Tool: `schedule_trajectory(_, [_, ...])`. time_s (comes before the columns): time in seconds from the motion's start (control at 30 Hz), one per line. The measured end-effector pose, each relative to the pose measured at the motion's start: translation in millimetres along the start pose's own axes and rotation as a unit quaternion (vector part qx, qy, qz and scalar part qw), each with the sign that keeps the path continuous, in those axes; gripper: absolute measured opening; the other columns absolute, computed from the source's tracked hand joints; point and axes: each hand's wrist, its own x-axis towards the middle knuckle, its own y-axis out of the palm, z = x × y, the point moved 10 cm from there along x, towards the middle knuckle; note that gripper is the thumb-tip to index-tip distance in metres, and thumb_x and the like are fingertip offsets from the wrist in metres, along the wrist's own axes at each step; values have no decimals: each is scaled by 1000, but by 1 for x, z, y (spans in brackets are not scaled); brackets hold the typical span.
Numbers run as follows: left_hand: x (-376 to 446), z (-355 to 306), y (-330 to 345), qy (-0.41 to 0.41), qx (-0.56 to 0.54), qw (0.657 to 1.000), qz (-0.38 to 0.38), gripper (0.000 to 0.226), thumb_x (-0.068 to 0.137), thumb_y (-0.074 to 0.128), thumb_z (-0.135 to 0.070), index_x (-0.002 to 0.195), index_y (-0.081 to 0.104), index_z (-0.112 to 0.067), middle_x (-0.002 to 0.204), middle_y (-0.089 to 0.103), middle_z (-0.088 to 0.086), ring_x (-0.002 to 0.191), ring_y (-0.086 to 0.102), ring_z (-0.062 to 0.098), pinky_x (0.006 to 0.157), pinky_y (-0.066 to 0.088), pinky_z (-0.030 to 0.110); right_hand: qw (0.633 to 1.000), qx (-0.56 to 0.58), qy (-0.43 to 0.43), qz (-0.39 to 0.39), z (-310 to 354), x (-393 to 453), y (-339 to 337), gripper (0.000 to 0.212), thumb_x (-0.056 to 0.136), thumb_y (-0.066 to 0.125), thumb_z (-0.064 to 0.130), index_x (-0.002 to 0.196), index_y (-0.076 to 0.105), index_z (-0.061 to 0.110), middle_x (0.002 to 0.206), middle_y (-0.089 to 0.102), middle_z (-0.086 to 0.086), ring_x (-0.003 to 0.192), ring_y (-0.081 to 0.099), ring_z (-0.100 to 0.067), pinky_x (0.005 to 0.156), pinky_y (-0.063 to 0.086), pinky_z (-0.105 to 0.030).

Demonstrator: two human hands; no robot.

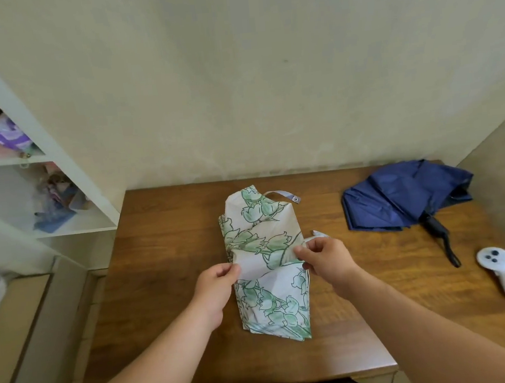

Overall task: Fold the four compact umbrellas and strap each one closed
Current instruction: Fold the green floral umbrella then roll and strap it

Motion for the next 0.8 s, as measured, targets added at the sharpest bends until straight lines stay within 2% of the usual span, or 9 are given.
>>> schedule_trajectory(0.1, [1, 1, 3, -30, -41, 999, 3, 14, 96, 78, -28, 108, 74, -22, 112, 72, -1, 110, 61, 20, 105, 47, 42, 1000, 15, -18, -8, 6, -4, -1, 26, 91, 82, 31, 80, 68, 11, 71, 69, 1, 67, 64, -15, 71, 54, -36])
schedule_trajectory(0.17, [0, 6, 4, -71, -64, 995, 5, 18, 95, 78, -30, 109, 77, -20, 105, 70, -1, 98, 60, 19, 90, 48, 37, 999, 43, -22, -11, 12, -8, -1, 24, 91, 81, 28, 79, 68, 12, 76, 69, -1, 65, 64, -15, 71, 55, -36])
schedule_trajectory(0.23, [-2, 13, 6, -113, -92, 989, 8, 23, 92, 78, -36, 97, 77, -14, 89, 63, 1, 81, 54, 17, 73, 41, 33, 998, 54, -35, -9, 21, -12, 0, 24, 92, 80, 27, 79, 67, 13, 76, 69, -2, 66, 63, -15, 71, 55, -36])
schedule_trajectory(0.33, [-3, 12, 10, -134, -97, 986, 19, 34, 88, 79, -51, 85, 71, -18, 71, 54, -3, 64, 44, 14, 63, 35, 30, 997, 17, -73, 15, 36, -23, 5, 23, 94, 79, 27, 82, 67, 10, 71, 65, -1, 64, 61, -13, 68, 54, -34])
schedule_trajectory(0.4, [-3, 5, 11, -123, -80, 989, 21, 32, 91, 78, -50, 90, 74, -18, 72, 54, -3, 65, 41, 14, 61, 34, 30, 996, 4, -83, 33, 40, -28, 8, 23, 94, 78, 26, 85, 66, 9, 69, 62, 2, 62, 57, -12, 65, 52, -31])
schedule_trajectory(0.5, [-1, 2, 12, -116, -89, 989, 24, 20, 97, 74, -37, 107, 77, -20, 74, 58, -2, 63, 41, 13, 57, 34, 28, 996, -23, -89, 13, 37, -31, 1, 26, 93, 79, 31, 83, 67, 10, 69, 60, 1, 62, 50, -12, 62, 47, -31])
schedule_trajectory(0.6, [-4, 8, 19, -131, -139, 981, 19, 13, 97, 70, -23, 103, 73, -12, 65, 53, -3, 56, 42, 10, 54, 31, 25, 995, -37, -87, -30, 32, -32, -11, 28, 92, 79, 37, 79, 70, 14, 73, 66, 0, 61, 50, -9, 62, 46, -33])
schedule_trajectory(0.73, [-12, 24, 31, -158, -141, 976, 43, 11, 92, 64, -14, 101, 70, -9, 63, 54, -1, 61, 44, 13, 58, 31, 29, 994, -19, -81, -76, 31, -31, -20, 25, 88, 82, 42, 78, 70, 22, 109, 72, 2, 101, 66, -17, 89, 55, -43])
schedule_trajectory(0.8, [-17, 26, 39, -176, -134, 972, 78, 8, 90, 59, -20, 94, 63, -14, 65, 53, -1, 64, 44, 15, 62, 30, 33, 996, -7, -73, -59, 32, -30, -18, 26, 87, 83, 41, 82, 69, 19, 101, 77, 0, 99, 70, -23, 89, 58, -47])
